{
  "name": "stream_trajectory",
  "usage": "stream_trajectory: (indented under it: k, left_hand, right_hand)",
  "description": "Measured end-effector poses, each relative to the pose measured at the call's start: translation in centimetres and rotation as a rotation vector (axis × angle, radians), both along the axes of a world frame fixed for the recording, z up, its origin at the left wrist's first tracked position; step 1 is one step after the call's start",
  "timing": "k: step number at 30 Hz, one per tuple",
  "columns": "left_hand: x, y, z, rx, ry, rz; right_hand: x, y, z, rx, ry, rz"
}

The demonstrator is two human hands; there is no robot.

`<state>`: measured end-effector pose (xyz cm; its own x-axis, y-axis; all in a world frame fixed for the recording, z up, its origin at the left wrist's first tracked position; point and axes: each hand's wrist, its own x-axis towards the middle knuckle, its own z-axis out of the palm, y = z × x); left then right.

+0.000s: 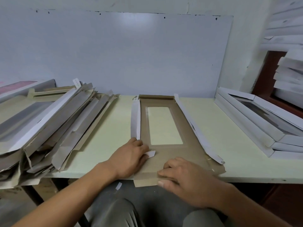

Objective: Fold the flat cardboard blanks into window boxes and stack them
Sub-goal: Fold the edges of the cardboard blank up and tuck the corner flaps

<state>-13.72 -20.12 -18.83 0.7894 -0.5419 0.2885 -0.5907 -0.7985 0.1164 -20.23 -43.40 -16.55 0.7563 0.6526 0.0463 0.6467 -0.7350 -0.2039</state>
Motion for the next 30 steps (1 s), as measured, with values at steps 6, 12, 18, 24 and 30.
stream_trajectory:
  k: [6,12,18,24,30]
  left_hand:
    - [0.1,-0.1,0.3,0.002,0.030,-0.039]
    - [-0.1,-0.2,0.0,-0.034,0.001,-0.047]
    - [-0.3,-0.2,0.7,-0.115,0.040,-0.060]
    - [-0.4,0.0,0.9,-0.168,0.056,-0.066]
    - [-1.1,0.2,0.8,-0.117,0.007,-0.189]
  right_hand:
    - [4.3,-8.3,4.1,0.186,-0.064,-0.527]
    - [7.0,-13.1,0.9,0.169,0.370,-0.784]
    - [7.1,-12.9,0.6,0.147,0.276,-0.586]
    - [7.1,-11.8,1.3,0.297,0.489,-0.599]
    - [7.6,-10.4,1.2,0.337,0.513,-0.666]
